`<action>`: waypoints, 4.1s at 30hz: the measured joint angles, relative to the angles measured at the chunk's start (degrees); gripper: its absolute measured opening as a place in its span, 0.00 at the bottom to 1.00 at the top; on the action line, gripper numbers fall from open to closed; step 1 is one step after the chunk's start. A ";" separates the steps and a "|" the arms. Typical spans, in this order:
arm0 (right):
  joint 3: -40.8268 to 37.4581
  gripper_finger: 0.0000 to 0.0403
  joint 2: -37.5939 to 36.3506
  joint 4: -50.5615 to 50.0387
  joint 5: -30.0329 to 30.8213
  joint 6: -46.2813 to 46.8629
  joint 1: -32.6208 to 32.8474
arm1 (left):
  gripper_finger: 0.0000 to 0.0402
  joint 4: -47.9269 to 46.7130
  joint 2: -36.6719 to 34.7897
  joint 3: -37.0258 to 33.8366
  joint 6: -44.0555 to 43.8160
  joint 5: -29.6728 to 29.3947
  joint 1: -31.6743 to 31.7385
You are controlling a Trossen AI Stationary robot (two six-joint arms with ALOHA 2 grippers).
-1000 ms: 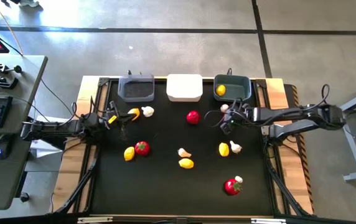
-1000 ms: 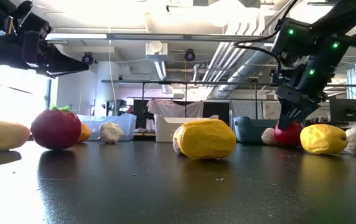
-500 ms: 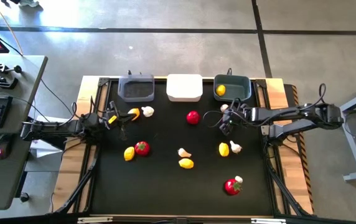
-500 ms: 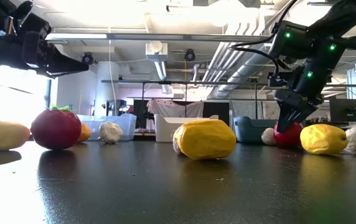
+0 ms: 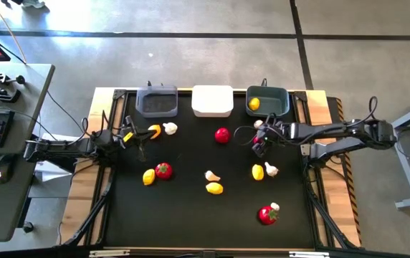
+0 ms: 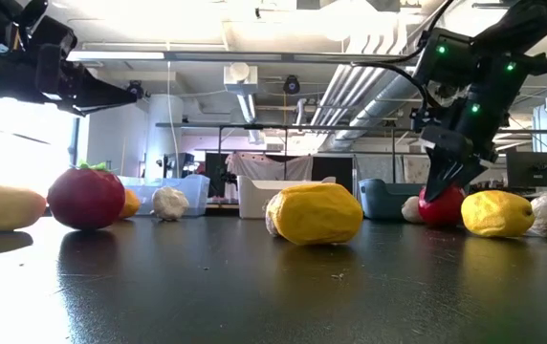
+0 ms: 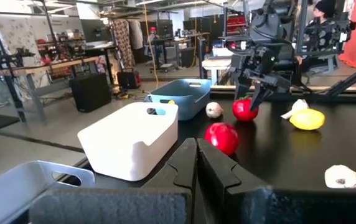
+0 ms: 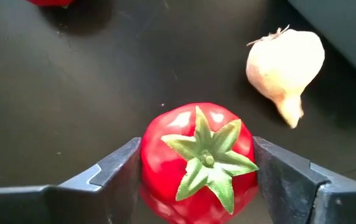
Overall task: Sort produce into baskets
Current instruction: Put the tomato into the black bin
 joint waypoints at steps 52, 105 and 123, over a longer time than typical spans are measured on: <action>8.13 0.59 0.40 22.90 -15.50 -0.15 -7.05 | 0.00 3.92 6.75 0.00 -5.39 -2.45 0.02; 24.24 0.58 37.24 96.52 -29.33 2.17 -8.31 | 0.41 29.64 59.69 29.11 32.37 2.06 9.79; 24.26 0.58 37.13 98.52 -30.84 4.93 -9.01 | 0.71 41.22 65.57 29.09 33.60 -2.70 9.44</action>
